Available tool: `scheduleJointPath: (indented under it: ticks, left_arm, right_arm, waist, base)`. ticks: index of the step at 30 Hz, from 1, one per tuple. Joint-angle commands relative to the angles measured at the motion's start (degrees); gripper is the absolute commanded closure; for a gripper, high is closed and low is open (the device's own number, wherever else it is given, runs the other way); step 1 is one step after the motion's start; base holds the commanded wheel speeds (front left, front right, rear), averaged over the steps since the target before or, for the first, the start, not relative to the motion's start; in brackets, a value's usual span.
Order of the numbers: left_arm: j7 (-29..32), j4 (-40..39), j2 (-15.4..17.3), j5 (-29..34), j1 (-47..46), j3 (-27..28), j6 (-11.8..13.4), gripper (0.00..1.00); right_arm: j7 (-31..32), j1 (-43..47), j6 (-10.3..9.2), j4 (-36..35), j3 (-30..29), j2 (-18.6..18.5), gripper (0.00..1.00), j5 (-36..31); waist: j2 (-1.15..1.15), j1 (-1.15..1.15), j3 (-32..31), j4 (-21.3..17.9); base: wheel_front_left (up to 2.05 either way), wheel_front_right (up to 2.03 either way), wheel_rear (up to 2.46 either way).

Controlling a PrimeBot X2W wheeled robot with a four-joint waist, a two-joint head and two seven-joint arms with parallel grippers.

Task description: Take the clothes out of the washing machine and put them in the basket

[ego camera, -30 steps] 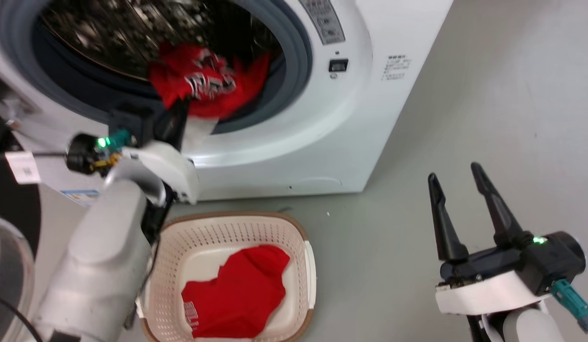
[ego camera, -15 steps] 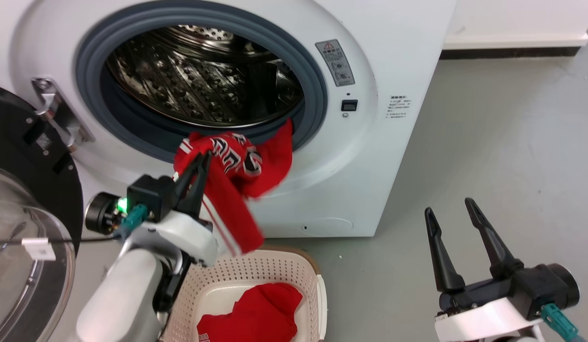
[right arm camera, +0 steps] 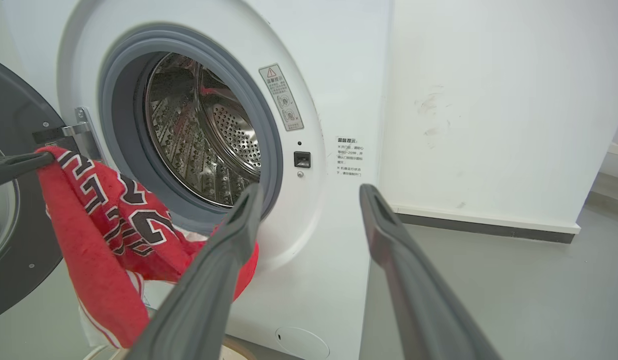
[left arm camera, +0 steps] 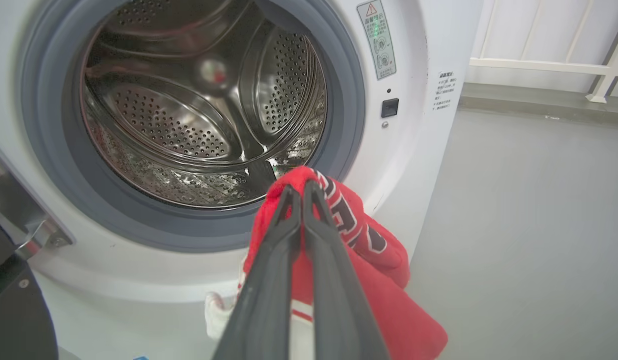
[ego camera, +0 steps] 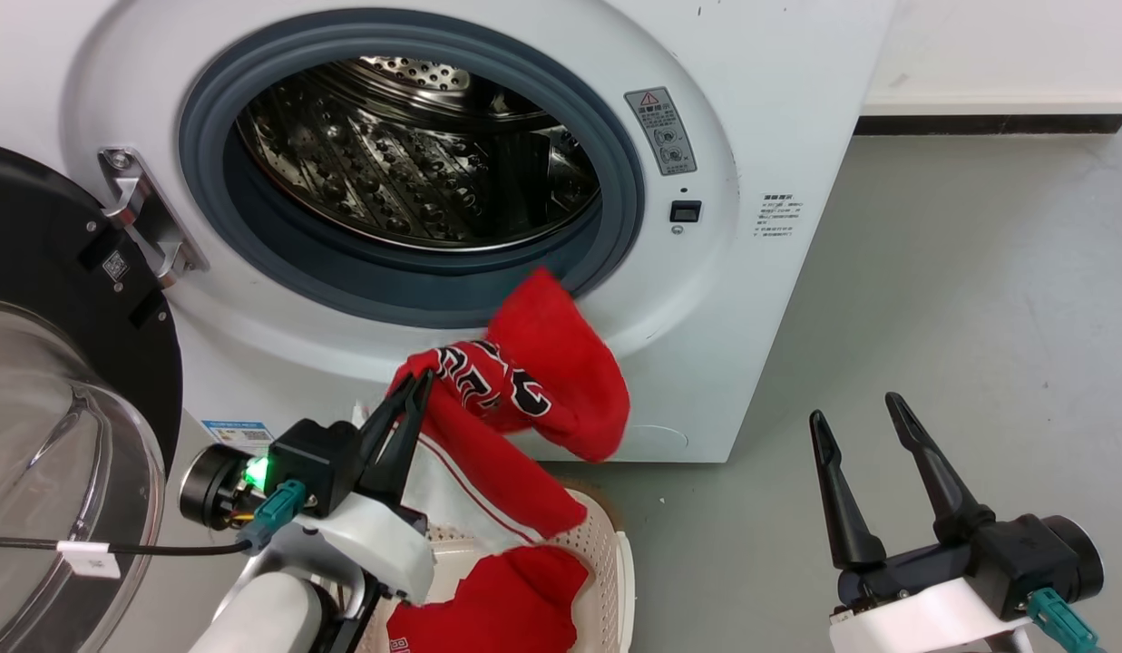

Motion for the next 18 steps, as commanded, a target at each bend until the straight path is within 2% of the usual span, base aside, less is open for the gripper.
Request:
scheduleJointPath:
  ticks: [1,8,18]
  left_arm:
    - [0.23,-0.53,0.26,-0.47,1.18,-0.31,0.16,1.00]
    - [-0.21,1.86,-0.85,-1.52,3.32,-1.81,-0.68,1.00]
    - [-3.12,14.11,-4.07,-2.32,0.91,-4.66,-3.79,1.00]
  right_arm:
    - [-0.11,-0.05,-0.04,0.13,-0.06,0.12,0.00,-0.36]
    - [-0.11,-1.50,-0.04,0.11,-0.15,0.12,0.00,-0.68]
    - [-0.11,-4.61,-0.04,-0.33,0.01,0.11,0.00,-1.13]
  waist:
    - [0.00,0.01,0.35,-0.01]
    - [0.00,0.01,2.54,-0.46]
    - [0.00,0.01,7.46,-1.93]
  base:
    - [0.00,0.00,0.00]
    - [0.00,0.00,0.00]
    - [0.00,0.00,0.00]
